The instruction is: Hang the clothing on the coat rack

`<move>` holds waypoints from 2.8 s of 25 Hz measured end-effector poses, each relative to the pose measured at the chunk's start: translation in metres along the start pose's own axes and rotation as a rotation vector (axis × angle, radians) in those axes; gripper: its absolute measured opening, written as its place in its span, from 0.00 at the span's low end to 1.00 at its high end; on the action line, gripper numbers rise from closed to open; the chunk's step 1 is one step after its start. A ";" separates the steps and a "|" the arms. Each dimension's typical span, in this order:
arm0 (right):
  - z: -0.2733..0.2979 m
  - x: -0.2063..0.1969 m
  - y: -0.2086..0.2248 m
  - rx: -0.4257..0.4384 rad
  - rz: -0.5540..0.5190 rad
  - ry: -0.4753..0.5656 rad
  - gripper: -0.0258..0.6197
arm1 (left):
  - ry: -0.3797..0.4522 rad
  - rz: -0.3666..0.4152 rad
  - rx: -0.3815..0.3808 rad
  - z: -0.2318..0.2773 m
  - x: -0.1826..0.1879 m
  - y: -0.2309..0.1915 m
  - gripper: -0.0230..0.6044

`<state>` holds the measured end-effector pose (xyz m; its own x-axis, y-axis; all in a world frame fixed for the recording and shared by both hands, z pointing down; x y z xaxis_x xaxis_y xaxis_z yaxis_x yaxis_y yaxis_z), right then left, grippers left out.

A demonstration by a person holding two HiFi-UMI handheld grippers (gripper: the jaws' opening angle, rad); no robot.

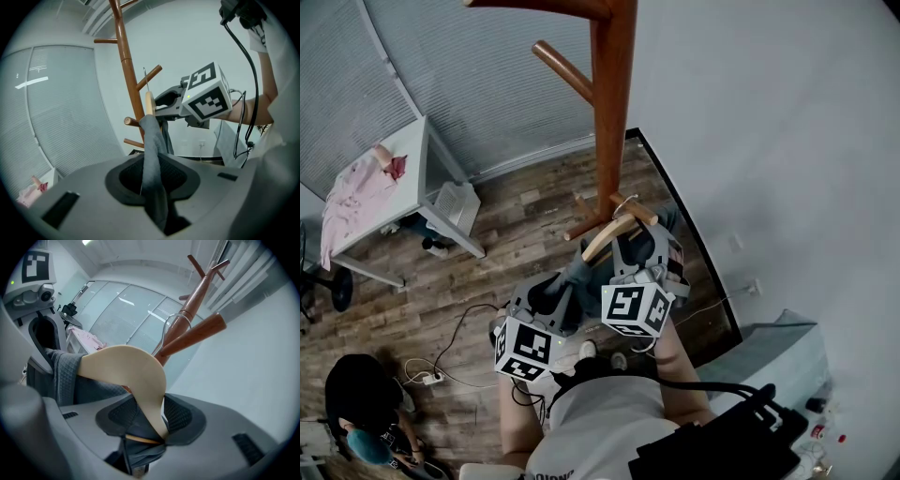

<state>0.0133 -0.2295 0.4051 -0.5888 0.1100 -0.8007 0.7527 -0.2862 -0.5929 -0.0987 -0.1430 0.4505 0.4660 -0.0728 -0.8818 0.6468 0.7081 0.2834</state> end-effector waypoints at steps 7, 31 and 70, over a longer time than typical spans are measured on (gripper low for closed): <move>0.005 -0.005 -0.004 0.008 0.000 -0.015 0.34 | -0.014 -0.005 -0.007 0.004 -0.006 -0.002 0.17; 0.015 -0.015 -0.015 0.033 -0.002 -0.046 0.34 | -0.045 -0.015 -0.022 0.011 -0.019 -0.004 0.17; 0.014 -0.028 -0.015 0.044 -0.004 -0.074 0.35 | -0.016 -0.027 0.003 0.023 -0.028 -0.004 0.17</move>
<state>0.0142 -0.2416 0.4372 -0.6134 0.0412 -0.7887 0.7373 -0.3281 -0.5906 -0.1008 -0.1597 0.4828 0.4576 -0.1029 -0.8832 0.6608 0.7039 0.2603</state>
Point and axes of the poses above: the fingertips, and each gripper's own axes: z forward along the fingers, y to its right, x out of its top, the point moved 1 cm from there along -z, backward along the fingers, and after that the axes turned 9 degrees about y, right-handed, at the moved point
